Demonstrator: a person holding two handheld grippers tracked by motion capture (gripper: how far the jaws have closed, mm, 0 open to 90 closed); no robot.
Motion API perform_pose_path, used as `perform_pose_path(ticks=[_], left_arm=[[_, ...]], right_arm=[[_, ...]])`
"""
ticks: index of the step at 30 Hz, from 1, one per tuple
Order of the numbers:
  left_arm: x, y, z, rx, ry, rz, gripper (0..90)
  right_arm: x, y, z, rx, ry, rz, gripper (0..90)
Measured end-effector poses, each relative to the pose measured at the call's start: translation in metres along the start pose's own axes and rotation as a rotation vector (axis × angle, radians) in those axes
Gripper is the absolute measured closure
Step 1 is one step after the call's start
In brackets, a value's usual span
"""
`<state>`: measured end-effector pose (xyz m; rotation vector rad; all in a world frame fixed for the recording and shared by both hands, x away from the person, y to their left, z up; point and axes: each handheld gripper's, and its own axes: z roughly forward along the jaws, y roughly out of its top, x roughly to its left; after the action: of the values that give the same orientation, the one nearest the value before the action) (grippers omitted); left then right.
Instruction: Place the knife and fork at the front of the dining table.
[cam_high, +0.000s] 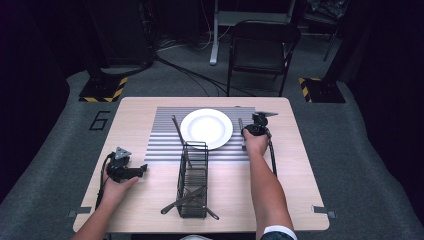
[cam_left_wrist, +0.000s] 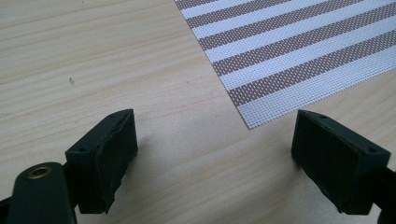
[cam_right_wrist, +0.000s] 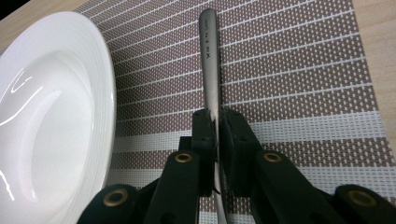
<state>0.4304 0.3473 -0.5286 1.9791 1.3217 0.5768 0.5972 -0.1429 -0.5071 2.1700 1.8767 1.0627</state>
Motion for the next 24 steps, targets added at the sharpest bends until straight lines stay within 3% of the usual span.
perform_pose_path(ticks=[13, 24], left_arm=[[-0.0001, -0.0001, 0.0003, -0.004, 0.0, -0.002, 14.4], [-0.0001, 0.0, 0.0001, -0.001, -0.002, 0.0, 14.4]], right_arm=[[0.001, -0.0021, -0.0025, -0.047, -0.009, 0.049, 85.8], [-0.0039, -0.0043, -0.0037, -0.029, -0.013, 0.038, 83.6]])
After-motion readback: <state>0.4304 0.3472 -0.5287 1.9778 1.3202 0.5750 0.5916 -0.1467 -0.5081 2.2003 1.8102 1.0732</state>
